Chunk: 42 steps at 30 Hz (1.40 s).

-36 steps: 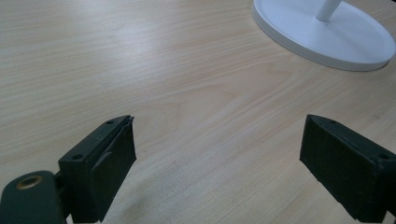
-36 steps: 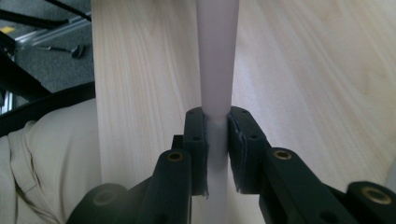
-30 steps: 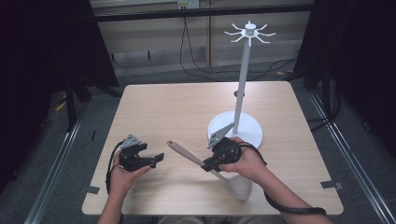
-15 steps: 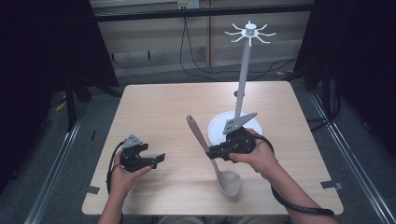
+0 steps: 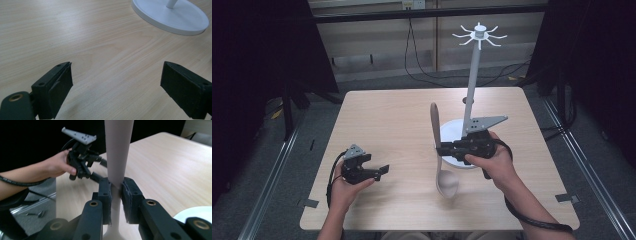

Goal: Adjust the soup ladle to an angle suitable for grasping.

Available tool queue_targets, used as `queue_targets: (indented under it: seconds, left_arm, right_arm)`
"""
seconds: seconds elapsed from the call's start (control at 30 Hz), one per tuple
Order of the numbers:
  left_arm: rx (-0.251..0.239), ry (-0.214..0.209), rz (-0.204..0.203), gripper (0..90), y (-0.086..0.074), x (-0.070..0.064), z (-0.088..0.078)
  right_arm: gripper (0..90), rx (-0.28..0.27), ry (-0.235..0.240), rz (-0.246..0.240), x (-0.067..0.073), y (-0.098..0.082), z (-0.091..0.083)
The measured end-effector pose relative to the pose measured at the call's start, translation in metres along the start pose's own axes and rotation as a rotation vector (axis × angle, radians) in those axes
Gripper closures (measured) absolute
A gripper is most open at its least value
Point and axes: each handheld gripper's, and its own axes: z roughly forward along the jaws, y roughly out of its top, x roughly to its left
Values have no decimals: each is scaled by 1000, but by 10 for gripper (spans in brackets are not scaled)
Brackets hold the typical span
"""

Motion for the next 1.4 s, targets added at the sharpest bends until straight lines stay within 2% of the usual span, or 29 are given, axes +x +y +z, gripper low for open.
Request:
queue_targets:
  seconds: [0.43,0.67,1.1,1.4]
  left_arm:
    - [0,3,9,103,1,-2,0]
    - [2,1,10,103,1,-2,0]
    - [1,-4,14,103,3,-4,3]
    - [5,-14,23,103,5,-5,6]
  right_arm:
    - [783,-100,-121,-8,-2,6,-21]
    - [783,-116,-168,-24,-4,7,-33]
    - [783,-134,-269,-18,-7,6,-58]
    - [783,-163,-312,-2,-10,9,-74]
